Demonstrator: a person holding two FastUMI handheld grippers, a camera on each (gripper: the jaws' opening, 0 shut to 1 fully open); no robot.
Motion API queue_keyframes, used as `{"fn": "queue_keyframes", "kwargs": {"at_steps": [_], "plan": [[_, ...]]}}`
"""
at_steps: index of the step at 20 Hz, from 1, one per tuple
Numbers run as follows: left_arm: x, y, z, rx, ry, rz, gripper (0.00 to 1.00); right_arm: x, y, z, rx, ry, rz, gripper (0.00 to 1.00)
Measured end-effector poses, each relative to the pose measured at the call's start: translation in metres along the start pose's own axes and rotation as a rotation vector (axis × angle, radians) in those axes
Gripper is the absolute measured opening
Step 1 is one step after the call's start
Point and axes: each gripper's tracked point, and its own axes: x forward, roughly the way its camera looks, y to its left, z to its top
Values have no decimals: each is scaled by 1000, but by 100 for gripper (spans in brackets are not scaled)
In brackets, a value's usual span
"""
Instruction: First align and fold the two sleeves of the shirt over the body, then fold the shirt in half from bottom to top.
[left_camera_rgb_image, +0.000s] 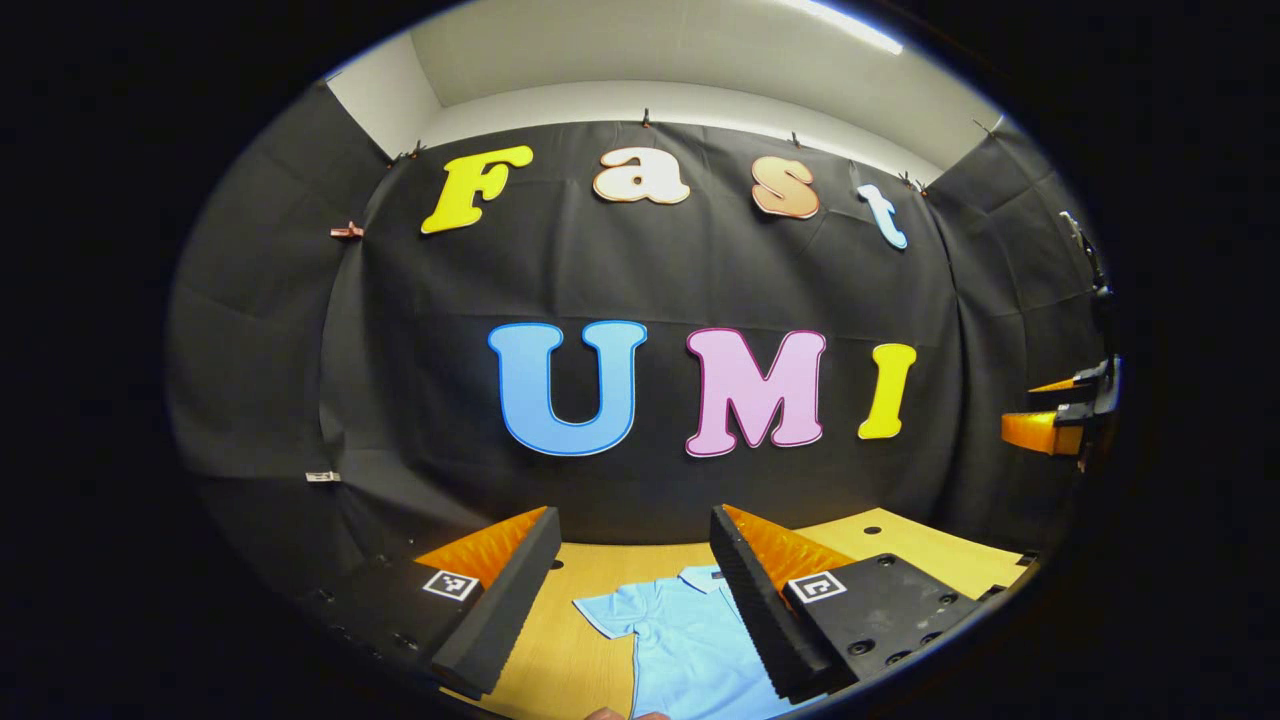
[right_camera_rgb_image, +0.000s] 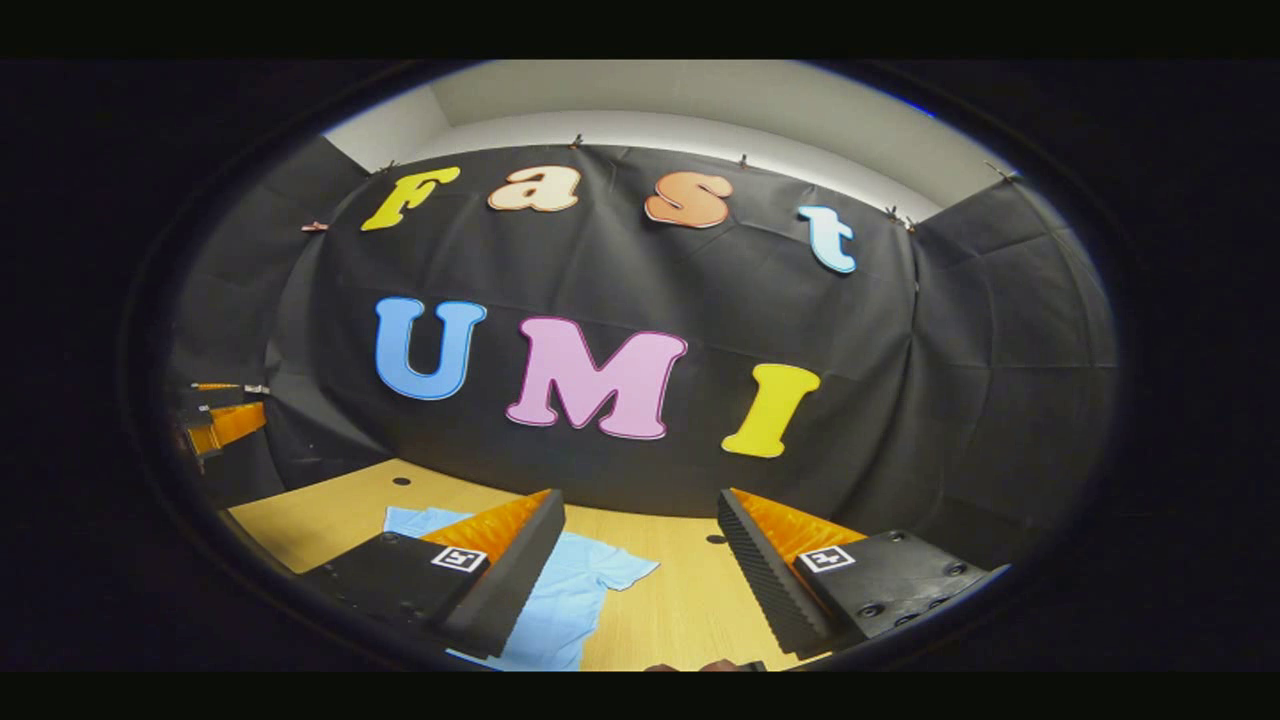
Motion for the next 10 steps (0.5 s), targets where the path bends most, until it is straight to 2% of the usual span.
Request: {"fn": "queue_keyframes", "kwargs": {"at_steps": [4,10], "plan": [[-1,5,-8,-11,24,-13,96,31,-9,-7,-8,39,-11,97],[12,27,-27,15,71,40,97,118,-11,-48,-12,128,31,97]]}}
